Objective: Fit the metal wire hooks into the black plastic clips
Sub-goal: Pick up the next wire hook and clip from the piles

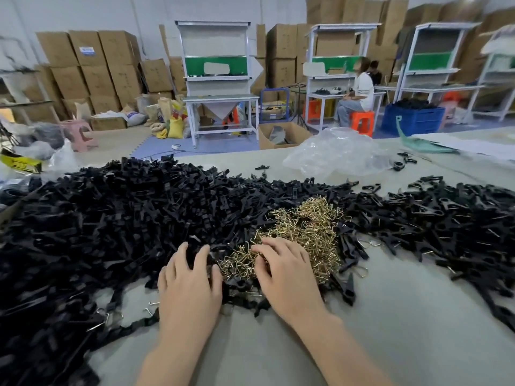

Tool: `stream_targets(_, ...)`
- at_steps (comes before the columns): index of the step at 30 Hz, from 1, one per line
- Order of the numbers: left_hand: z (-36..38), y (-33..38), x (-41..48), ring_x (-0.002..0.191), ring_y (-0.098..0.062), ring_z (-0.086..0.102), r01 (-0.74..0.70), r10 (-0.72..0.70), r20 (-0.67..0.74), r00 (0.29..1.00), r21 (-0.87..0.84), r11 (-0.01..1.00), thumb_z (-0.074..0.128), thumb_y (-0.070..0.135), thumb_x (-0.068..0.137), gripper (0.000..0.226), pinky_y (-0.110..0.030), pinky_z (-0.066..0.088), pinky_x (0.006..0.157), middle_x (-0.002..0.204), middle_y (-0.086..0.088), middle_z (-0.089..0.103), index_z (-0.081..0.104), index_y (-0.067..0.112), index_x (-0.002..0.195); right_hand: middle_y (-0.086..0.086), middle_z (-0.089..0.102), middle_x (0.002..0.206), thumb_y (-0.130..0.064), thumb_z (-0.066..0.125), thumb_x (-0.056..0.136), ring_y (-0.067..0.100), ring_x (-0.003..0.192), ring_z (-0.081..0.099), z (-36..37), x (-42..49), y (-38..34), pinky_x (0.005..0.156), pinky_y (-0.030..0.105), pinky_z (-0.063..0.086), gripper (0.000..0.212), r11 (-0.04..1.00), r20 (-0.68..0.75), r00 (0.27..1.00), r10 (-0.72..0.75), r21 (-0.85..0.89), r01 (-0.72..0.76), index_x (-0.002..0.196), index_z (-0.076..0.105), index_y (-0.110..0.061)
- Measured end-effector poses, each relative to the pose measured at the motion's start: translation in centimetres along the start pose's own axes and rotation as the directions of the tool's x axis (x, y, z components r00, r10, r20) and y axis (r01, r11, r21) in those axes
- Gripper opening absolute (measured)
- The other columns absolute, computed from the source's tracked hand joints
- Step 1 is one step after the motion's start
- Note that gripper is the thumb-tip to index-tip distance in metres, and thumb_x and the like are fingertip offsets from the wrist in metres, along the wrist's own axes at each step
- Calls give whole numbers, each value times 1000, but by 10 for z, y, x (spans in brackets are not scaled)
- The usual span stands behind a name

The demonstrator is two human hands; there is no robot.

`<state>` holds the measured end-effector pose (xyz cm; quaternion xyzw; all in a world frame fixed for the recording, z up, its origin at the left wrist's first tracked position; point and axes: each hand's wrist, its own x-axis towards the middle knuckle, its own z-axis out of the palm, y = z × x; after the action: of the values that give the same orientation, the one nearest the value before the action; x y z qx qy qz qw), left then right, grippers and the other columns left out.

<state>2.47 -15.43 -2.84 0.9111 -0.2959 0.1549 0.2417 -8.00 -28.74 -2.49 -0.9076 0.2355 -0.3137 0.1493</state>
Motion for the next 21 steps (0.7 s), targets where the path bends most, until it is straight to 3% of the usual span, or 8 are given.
stream_targets(3, 5, -5, 9, 146, -31, 32, 29, -31, 41, 999, 42, 999, 46, 38, 101, 48, -47, 23, 118, 156, -11, 40, 49, 24, 146, -11, 62, 130, -30, 52, 101, 10, 128, 47, 5, 5, 9, 114, 28, 24, 25, 1000, -1, 1000, -7, 12, 7, 118, 71, -30)
stream_targets(6, 11, -6, 10, 143, -29, 38, -29, 24, 55, 998, 94, 995, 48, 37, 100, 41, -47, 28, 115, 149, -5, 51, 59, 26, 138, -14, 62, 125, -31, 52, 101, 9, 126, 47, 7, 9, 11, 111, 26, 23, 24, 1000, 5, 1000, -14, -7, 14, 113, 72, -32)
stream_targets(10, 9, -4, 8, 114, -30, 57, -79, 82, -20, 996, 100, 992, 63, 30, 92, 24, -48, 43, 93, 120, -1, 66, 73, 24, 112, -14, 63, 123, -30, 53, 100, 9, 124, 48, 6, 9, 11, 109, 24, 22, 23, 1000, 2, 1000, -10, 3, 10, 110, 73, -31)
stream_targets(14, 8, -2, 9, 93, -29, 59, -92, 104, -108, 989, 114, 989, 69, 23, 85, 14, -44, 43, 78, 99, -1, 65, 74, 22, 98, -14, 63, 123, -29, 53, 99, 9, 124, 49, 5, 9, 11, 108, 24, 23, 22, 1000, 6, 1000, -6, 15, 6, 110, 73, -31)
stream_targets(16, 9, -2, 8, 95, -31, 58, -54, 67, -131, 989, 101, 993, 69, 20, 85, 18, -47, 43, 84, 100, -4, 63, 73, 20, 102, -13, 63, 123, -29, 53, 100, 9, 125, 49, 4, 8, 12, 109, 24, 24, 22, 1000, 17, 1000, -5, 18, 5, 110, 73, -30)
stream_targets(19, 10, -1, 8, 114, -39, 57, 13, -5, -93, 996, 93, 996, 67, 19, 86, 33, -53, 42, 100, 117, -16, 64, 71, 13, 118, -14, 63, 123, -28, 54, 100, 8, 124, 48, 4, 8, 13, 108, 23, 22, 22, 1000, 22, 1000, -5, 23, 5, 110, 73, -31)
stream_targets(21, 9, -1, 7, 116, -37, 55, 17, -12, -56, 998, 100, 995, 63, 23, 90, 34, -49, 46, 95, 121, -14, 64, 71, 15, 121, -15, 63, 123, -28, 53, 100, 8, 124, 47, 4, 8, 13, 107, 21, 20, 22, 1000, 24, 1000, -8, 24, 7, 110, 73, -31)
